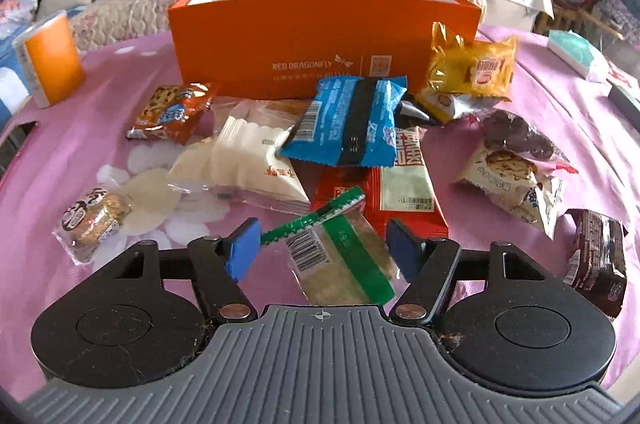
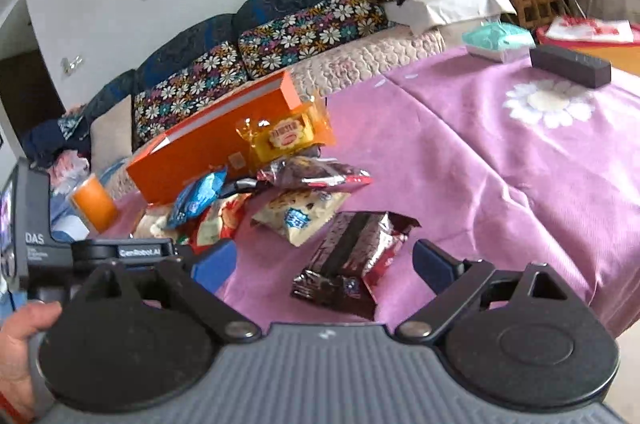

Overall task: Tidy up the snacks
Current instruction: 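Grasp the green-striped cracker pack with the left gripper while the right grasps the brown chocolate wafer pack, then lift both packs and carry them over the orange box, then open both grippers to drop the packs into the orange box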

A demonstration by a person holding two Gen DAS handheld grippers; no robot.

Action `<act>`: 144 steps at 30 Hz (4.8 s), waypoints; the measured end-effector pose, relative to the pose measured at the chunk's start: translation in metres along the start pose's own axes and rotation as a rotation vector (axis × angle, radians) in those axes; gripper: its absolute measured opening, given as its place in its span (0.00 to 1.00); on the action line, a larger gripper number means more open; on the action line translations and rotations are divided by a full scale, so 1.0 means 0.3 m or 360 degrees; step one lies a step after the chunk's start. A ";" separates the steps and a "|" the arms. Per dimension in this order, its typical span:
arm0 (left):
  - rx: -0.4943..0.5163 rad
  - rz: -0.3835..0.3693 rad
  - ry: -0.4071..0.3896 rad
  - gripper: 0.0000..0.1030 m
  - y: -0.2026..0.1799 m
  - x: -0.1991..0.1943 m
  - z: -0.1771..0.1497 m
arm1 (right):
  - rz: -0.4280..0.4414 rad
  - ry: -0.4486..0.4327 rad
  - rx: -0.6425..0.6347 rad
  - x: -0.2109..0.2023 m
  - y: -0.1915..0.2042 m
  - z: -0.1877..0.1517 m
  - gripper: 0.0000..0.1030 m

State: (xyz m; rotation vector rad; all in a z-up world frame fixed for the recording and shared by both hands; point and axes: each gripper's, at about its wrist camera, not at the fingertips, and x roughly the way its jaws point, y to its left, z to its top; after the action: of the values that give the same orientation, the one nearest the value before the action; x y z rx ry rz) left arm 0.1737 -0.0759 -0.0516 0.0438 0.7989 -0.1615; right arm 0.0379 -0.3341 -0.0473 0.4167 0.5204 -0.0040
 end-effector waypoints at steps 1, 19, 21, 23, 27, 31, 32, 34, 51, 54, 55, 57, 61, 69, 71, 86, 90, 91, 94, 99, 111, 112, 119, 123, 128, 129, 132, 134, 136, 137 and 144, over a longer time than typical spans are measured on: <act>0.0010 -0.0006 0.0010 0.45 0.009 -0.009 -0.008 | -0.0002 0.0012 0.0009 0.004 -0.004 -0.001 0.91; 0.0078 -0.0020 0.0073 0.53 0.193 -0.120 -0.170 | -0.0241 0.0300 -0.0261 0.241 0.114 0.019 0.91; 0.0053 -0.0034 0.0071 0.56 0.200 -0.118 -0.169 | -0.0305 0.0279 -0.0338 0.269 0.134 0.012 0.91; 0.0054 -0.0033 0.0065 0.59 0.203 -0.113 -0.169 | -0.0344 0.0246 -0.0397 0.274 0.151 -0.010 0.91; 0.0063 -0.0027 0.0052 0.61 0.205 -0.108 -0.170 | -0.0336 0.0235 -0.0535 0.278 0.198 -0.047 0.88; 0.0053 -0.0019 0.0047 0.63 0.207 -0.104 -0.168 | -0.0252 0.0212 -0.0590 0.268 0.232 -0.063 0.75; 0.0046 -0.0014 0.0049 0.64 0.207 -0.103 -0.167 | -0.0247 0.0208 -0.0595 0.268 0.234 -0.065 0.76; 0.0036 -0.0004 0.0052 0.66 0.205 -0.101 -0.166 | -0.0217 0.0203 -0.0570 0.263 0.226 -0.063 0.80; -0.0007 0.0124 0.0077 0.71 0.182 -0.125 -0.183 | -0.0161 0.0180 -0.0590 0.235 0.234 -0.102 0.91; 0.0007 0.0134 0.0080 0.71 0.182 -0.141 -0.190 | -0.0153 0.0179 -0.0569 0.231 0.227 -0.102 0.91; 0.0011 0.0134 0.0076 0.71 0.181 -0.149 -0.196 | -0.0148 0.0178 -0.0556 0.227 0.222 -0.101 0.91; 0.0010 0.0134 0.0070 0.71 0.182 -0.166 -0.210 | -0.0137 0.0176 -0.0521 0.216 0.205 -0.095 0.91; 0.0014 0.0108 0.0034 0.72 0.178 -0.198 -0.241 | -0.0126 0.0164 -0.0454 0.199 0.180 -0.081 0.91; -0.0052 0.0064 0.0043 0.67 0.185 -0.181 -0.245 | -0.0103 0.0143 -0.0468 0.187 0.188 -0.073 0.91; -0.0035 0.0079 0.0023 0.68 0.176 -0.174 -0.244 | -0.0110 0.0158 -0.0482 0.195 0.191 -0.075 0.91; -0.0018 0.0028 -0.0014 0.32 0.210 -0.192 -0.244 | -0.0108 0.0180 -0.0520 0.180 0.178 -0.082 0.63; -0.0021 0.0106 -0.0039 0.65 0.220 -0.200 -0.259 | -0.0107 0.0146 -0.0510 0.172 0.180 -0.078 0.83; -0.0010 0.0121 -0.0022 0.59 0.221 -0.187 -0.263 | -0.0106 0.0162 -0.0518 0.181 0.185 -0.082 0.80; -0.0014 0.0070 -0.0062 0.26 0.227 -0.189 -0.255 | -0.0138 0.0178 -0.0655 0.193 0.218 -0.109 0.63; -0.0152 -0.0103 -0.0085 0.26 0.319 -0.232 -0.184 | -0.0044 0.0206 -0.0532 0.111 0.199 -0.084 0.48; -0.0148 -0.0112 -0.0388 0.26 0.391 -0.052 0.377 | 0.0224 -0.0114 -0.0447 0.447 0.385 0.384 0.48; -0.0142 -0.0113 -0.0395 0.26 0.386 -0.020 0.418 | 0.0227 -0.0129 -0.0461 0.507 0.407 0.417 0.48; -0.0038 -0.0095 -0.0418 0.31 0.306 0.236 0.641 | 0.0230 -0.0085 -0.0486 0.891 0.502 0.501 0.54; -0.0040 -0.0079 -0.0414 0.37 0.294 0.270 0.660 | 0.0258 -0.0072 -0.0477 0.939 0.512 0.512 0.65; -0.0085 -0.0130 -0.0524 0.55 0.340 0.091 0.553 | 0.0267 -0.0168 -0.0536 0.757 0.482 0.498 0.90; -0.0077 -0.0128 -0.0536 0.58 0.351 0.048 0.513 | 0.0251 -0.0185 -0.0544 0.715 0.475 0.491 0.92; -0.0046 -0.0055 -0.0508 0.61 0.375 -0.050 0.391 | 0.0276 -0.0125 -0.0557 0.612 0.466 0.475 0.91; -0.0041 0.0021 -0.0459 0.63 0.395 -0.099 0.280 | 0.0277 -0.0106 -0.0504 0.522 0.435 0.424 0.92; -0.0062 0.0071 -0.0375 0.63 0.415 -0.135 0.166 | 0.0273 -0.0086 -0.0450 0.445 0.393 0.347 0.99; -0.0076 0.0088 -0.0316 0.63 0.426 -0.149 0.102 | 0.0251 -0.0076 -0.0419 0.407 0.368 0.302 0.99; -0.0177 0.0251 -0.0037 0.63 0.490 -0.168 -0.149 | 0.0248 0.0119 -0.0100 0.296 0.182 0.106 0.99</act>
State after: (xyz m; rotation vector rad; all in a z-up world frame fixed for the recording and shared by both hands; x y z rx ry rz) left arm 0.1311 0.0800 -0.0497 0.0001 0.7767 0.0316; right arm 0.1364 -0.2873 -0.0443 0.3958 0.5590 0.1782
